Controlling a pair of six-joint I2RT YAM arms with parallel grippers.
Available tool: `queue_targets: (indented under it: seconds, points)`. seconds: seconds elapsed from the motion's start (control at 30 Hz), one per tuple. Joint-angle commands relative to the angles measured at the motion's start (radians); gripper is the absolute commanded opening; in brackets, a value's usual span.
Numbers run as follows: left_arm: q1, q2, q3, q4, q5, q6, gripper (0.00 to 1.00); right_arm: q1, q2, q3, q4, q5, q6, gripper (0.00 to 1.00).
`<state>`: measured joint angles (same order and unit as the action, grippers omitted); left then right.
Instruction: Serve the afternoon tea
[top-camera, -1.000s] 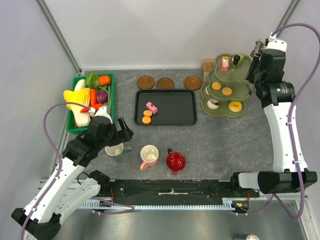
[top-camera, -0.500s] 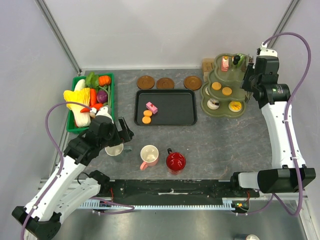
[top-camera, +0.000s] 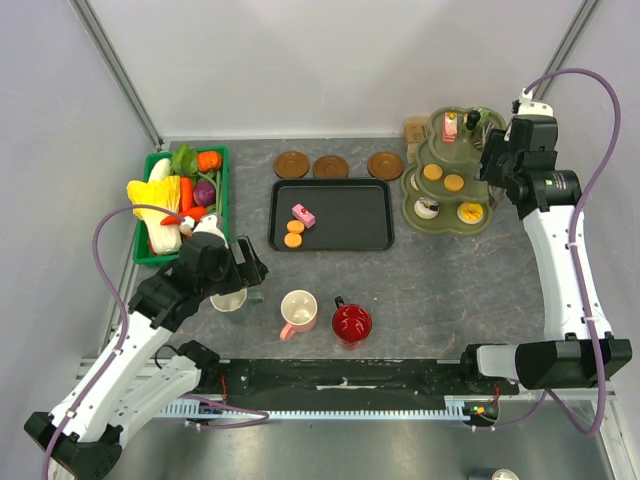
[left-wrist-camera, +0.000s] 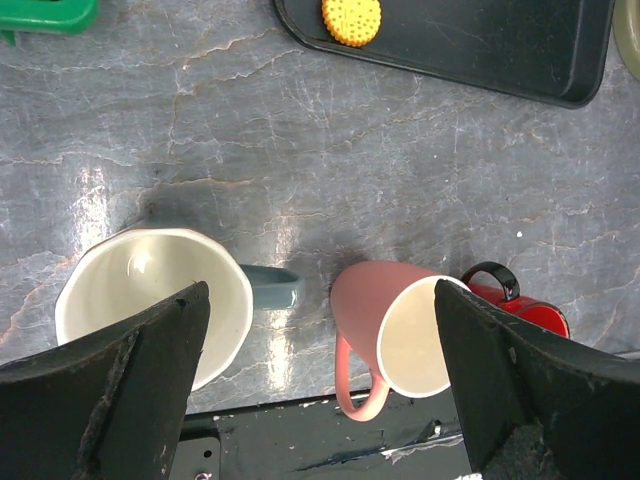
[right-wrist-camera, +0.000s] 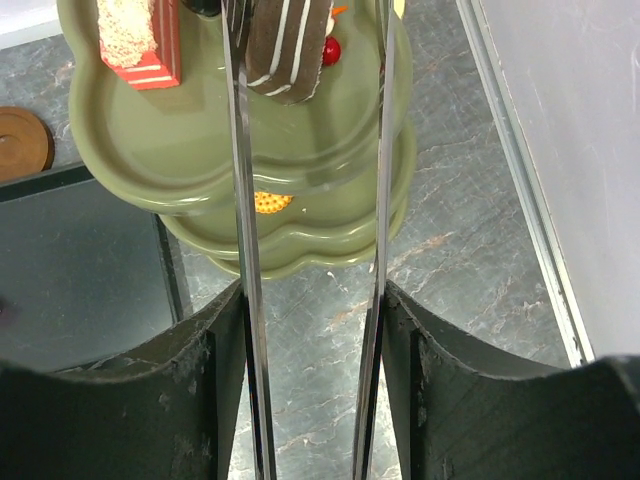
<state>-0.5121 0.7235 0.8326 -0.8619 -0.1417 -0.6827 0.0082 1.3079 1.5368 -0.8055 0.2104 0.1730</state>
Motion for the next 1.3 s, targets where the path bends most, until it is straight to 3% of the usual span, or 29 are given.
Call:
queue_targets:
  seconds: [0.0, 0.63, 1.07, 1.17, 1.27]
  points:
    - [0.001, -0.015, -0.003, 0.012, 0.014, 0.012, 0.99, -0.002, -0.027, 0.088, 0.023, -0.008, -0.004, 0.59]
    - [0.003, -0.024, -0.009, 0.017, 0.021, 0.009, 0.99, -0.002, -0.084, 0.118, 0.043, -0.002, -0.009, 0.60]
    - [0.003, -0.019, -0.010, 0.015, 0.019, 0.006, 0.99, -0.002, -0.119, 0.144, 0.140, -0.541, -0.063, 0.58]
    - [0.001, -0.016, -0.010, 0.017, 0.013, 0.006, 0.99, 0.079, -0.096, 0.146, 0.128, -0.595, -0.104, 0.58]
    - [0.003, -0.015, -0.015, 0.017, 0.005, -0.001, 0.99, 0.261, -0.047, 0.160, 0.097, -0.524, -0.159, 0.58]
